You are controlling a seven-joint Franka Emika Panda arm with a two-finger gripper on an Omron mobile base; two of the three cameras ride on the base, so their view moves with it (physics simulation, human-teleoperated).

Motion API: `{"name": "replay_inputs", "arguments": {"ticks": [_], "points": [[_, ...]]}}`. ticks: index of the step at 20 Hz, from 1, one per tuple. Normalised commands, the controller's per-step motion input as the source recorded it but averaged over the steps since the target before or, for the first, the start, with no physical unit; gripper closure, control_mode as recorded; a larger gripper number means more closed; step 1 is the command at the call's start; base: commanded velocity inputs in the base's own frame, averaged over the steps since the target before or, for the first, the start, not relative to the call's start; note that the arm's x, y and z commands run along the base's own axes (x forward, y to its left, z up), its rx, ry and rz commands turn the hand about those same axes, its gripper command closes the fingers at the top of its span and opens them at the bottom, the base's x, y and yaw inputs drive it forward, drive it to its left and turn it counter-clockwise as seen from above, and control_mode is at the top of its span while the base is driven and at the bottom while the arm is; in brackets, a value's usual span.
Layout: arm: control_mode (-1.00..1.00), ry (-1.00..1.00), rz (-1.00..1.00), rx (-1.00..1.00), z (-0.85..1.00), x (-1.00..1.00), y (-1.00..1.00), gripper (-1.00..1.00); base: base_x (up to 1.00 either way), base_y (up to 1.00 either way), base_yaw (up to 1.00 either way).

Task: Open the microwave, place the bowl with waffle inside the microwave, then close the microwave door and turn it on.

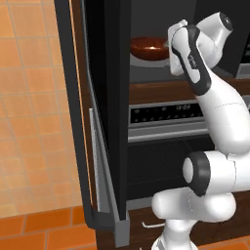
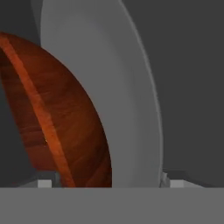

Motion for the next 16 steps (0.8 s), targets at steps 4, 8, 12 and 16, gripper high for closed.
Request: {"name": "replay_inputs", "arguments": {"ticks": [4, 8, 12, 16], "points": [[-1.00, -0.12, 0.00, -0.02, 0.00, -1.00, -0.03, -1.00, 0.00, 0.00, 0.00], [-1.00, -0.24, 0.00, -0.06, -0.01, -1.00, -0.07, -1.00, 0.00, 0.00, 0.00], [-1.00, -0.23, 0.05, -0.11, 0.00, -1.00, 0.00, -1.00, 0.00, 0.00, 0.00], [-1.00, -0.16, 0.06, -0.28, 0.00, -1.00, 0.26, -1.00, 0.00, 0.00, 0.00]]}}
